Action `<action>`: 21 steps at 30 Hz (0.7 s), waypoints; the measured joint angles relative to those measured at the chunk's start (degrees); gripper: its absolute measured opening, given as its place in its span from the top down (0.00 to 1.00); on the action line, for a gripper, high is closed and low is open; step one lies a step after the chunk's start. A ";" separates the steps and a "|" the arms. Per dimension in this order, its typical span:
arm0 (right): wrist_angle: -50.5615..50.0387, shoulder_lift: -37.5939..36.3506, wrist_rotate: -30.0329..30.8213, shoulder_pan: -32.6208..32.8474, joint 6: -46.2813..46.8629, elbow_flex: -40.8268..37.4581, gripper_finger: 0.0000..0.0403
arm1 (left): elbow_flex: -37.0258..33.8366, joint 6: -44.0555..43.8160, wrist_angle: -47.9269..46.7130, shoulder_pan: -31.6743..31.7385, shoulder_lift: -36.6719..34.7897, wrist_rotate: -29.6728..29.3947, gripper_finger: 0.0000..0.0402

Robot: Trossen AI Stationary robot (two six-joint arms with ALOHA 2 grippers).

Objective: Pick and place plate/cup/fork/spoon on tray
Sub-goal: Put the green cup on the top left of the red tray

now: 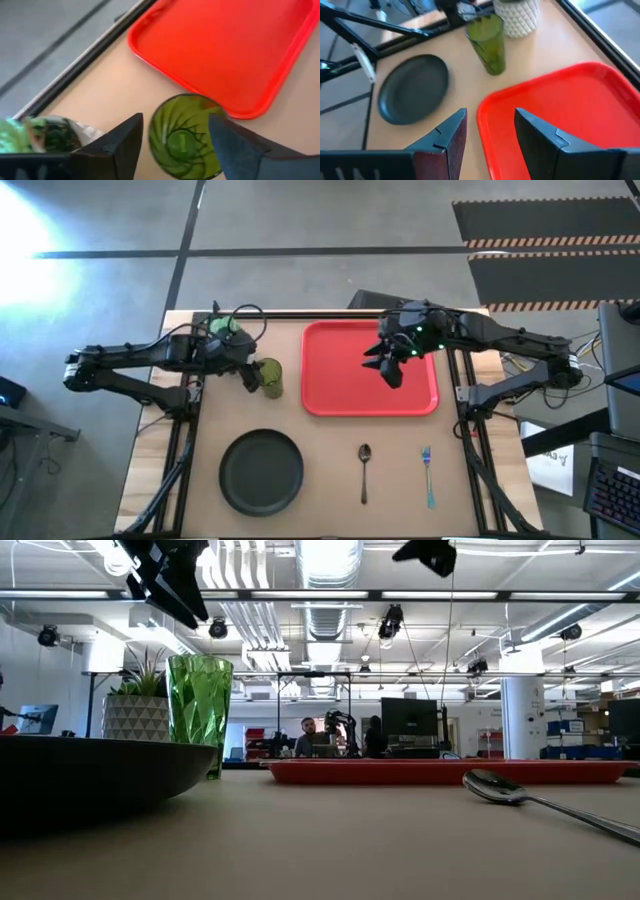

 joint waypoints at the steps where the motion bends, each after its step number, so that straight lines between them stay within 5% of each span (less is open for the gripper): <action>1: 0.03 -0.61 -0.02 0.15 -0.29 0.30 0.62 | 0.01 -0.04 -0.05 0.00 0.25 0.77 0.44; 21: -0.42 -4.18 0.05 0.14 -2.55 0.67 0.62 | 0.22 -1.07 -3.87 3.47 6.94 1.50 0.40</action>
